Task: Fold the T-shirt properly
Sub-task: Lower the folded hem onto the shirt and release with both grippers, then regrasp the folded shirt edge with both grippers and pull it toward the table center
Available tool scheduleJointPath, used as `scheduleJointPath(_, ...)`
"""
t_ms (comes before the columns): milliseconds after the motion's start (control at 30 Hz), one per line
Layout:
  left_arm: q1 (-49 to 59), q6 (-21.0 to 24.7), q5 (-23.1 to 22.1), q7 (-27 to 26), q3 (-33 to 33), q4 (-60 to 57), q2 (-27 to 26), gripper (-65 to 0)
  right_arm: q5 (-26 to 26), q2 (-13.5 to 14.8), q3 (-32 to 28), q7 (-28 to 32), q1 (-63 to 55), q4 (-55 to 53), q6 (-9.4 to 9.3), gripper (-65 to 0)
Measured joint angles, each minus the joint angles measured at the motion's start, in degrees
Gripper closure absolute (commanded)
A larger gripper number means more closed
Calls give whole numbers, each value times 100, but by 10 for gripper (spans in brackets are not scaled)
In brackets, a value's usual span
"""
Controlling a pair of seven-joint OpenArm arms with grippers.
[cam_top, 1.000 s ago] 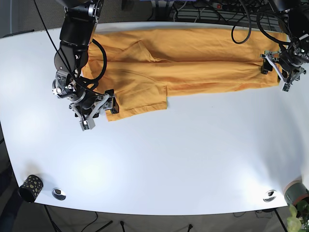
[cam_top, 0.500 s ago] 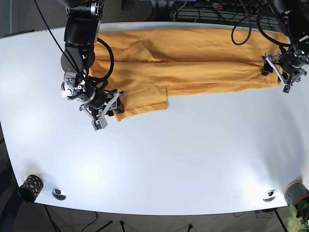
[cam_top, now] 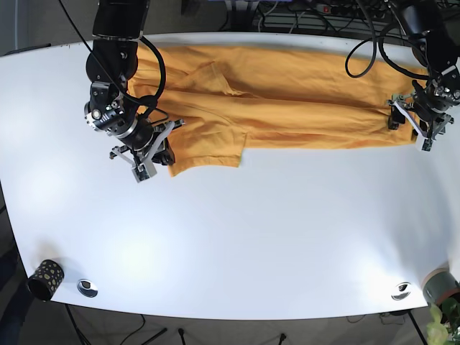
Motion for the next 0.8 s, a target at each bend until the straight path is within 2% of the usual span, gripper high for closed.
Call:
scheduleJointPath(333,-177,15,48,-24,234,-42,33,-400,26,-26,24,-466,-1137,1794,2,0)
scheduleJointPath(467,-188,17,48,-50,249,-46,37,-400,50,-52,157,-452,-1473,1873,28,0)
scheduleJointPath(633,-188,17,46,-48,249,-50,33,-400,-17,-378,876,-501,-1602,1862,22,0)
scheduleJointPath(800,-188,17,46,-48,249,-50,33,-401,26,-424,1121,-468,-1755,1864,26,0)
